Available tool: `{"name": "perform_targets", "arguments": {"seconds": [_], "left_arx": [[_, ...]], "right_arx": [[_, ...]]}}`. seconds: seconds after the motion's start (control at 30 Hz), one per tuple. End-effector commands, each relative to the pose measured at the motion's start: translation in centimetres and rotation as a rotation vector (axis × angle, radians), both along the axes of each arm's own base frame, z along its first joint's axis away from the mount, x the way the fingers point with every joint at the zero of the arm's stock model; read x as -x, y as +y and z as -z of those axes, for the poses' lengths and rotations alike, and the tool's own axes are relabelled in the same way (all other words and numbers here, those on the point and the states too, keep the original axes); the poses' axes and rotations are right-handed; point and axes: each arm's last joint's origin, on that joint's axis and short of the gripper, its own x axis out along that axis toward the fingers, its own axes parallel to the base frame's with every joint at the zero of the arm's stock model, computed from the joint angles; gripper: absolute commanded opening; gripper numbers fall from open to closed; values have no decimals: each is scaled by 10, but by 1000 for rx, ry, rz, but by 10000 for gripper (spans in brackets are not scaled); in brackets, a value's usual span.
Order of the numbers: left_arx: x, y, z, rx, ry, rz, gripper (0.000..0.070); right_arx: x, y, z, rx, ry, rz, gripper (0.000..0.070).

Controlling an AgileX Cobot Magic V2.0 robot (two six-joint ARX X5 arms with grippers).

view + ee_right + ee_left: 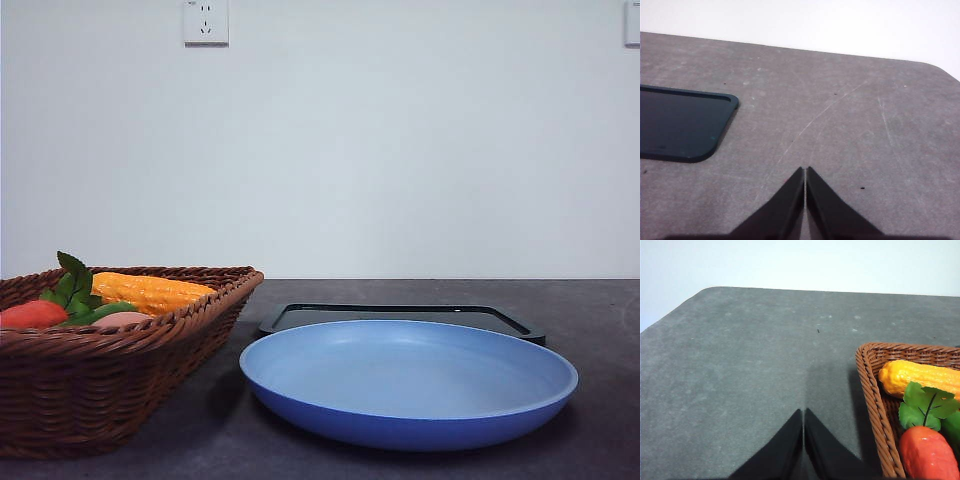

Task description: Transfer egg from basket to plate and serve

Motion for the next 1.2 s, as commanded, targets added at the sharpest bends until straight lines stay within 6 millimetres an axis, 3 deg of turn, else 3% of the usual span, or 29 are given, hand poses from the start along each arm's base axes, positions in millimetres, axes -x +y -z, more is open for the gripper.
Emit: {"name": "perform_targets", "arguments": {"seconds": [0.0,0.17,0.4,0.73,0.93,1.17], "left_arx": [[-1,0,8,0,30,0,0],[-1,0,7,0,23,0,0],[-1,0,7,36,20,-6,0],[-1,-2,7,362,11,-7,0],[2,-4,-8,392,-5,72,0],[5,-5,-41,427,73,103,0]], "right_arx": [[0,0,1,-3,-5,2,0],[-1,0,-4,-56,-56,6,0],[-1,1,-5,-273,-69,20,0],[0,1,-9,-350,-69,0,0],[8,1,-34,-361,-54,-1,0],[17,2,-73,-399,-25,-22,0]]}}
